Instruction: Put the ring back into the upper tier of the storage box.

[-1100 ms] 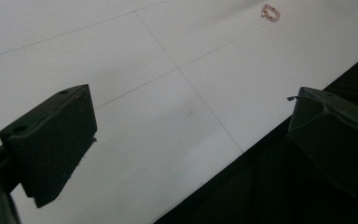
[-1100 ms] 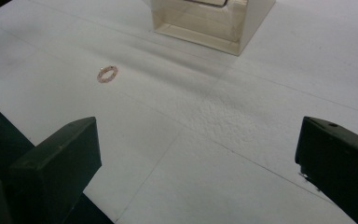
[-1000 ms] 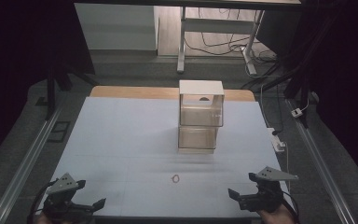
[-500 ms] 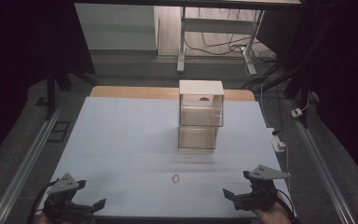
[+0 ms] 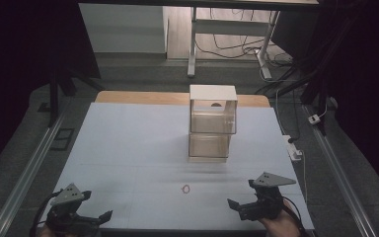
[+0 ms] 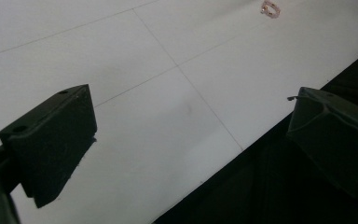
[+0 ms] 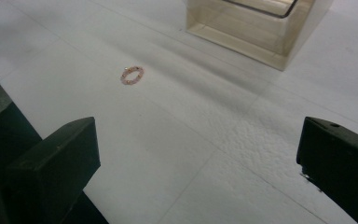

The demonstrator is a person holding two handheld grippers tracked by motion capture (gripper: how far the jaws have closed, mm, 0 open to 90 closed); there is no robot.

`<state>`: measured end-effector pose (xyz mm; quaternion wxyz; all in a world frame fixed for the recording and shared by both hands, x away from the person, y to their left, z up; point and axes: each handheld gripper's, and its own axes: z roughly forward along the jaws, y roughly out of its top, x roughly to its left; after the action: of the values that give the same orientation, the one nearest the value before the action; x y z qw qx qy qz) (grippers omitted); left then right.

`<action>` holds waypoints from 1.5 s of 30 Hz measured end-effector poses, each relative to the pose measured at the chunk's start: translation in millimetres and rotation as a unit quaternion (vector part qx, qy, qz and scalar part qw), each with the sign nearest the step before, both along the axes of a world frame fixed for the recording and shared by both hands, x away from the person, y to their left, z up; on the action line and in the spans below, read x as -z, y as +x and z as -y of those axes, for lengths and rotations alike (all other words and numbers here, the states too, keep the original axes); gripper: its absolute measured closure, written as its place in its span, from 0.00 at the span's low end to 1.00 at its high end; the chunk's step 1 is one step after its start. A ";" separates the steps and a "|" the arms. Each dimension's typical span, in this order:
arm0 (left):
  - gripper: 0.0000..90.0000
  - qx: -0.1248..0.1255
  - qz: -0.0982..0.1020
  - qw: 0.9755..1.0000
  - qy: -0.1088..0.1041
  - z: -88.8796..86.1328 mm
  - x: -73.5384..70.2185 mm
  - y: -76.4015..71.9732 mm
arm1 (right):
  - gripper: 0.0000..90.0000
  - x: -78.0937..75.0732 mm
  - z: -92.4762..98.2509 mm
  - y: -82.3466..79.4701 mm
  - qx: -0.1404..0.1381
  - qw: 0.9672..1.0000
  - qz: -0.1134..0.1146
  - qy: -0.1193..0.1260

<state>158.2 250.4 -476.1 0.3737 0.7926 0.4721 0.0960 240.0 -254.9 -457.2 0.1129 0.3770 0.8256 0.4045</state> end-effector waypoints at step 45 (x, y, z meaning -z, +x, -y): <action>0.01 0.001 0.001 1.000 -0.002 -0.3 0.0 0.4 | 0.00 25.2 -83.6 37.9 -0.097 0.993 -0.039 -0.057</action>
<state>158.6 250.7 -476.1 0.3760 0.7922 0.4712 0.0954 277.8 -171.3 -482.4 0.0623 0.3034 0.8838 0.3506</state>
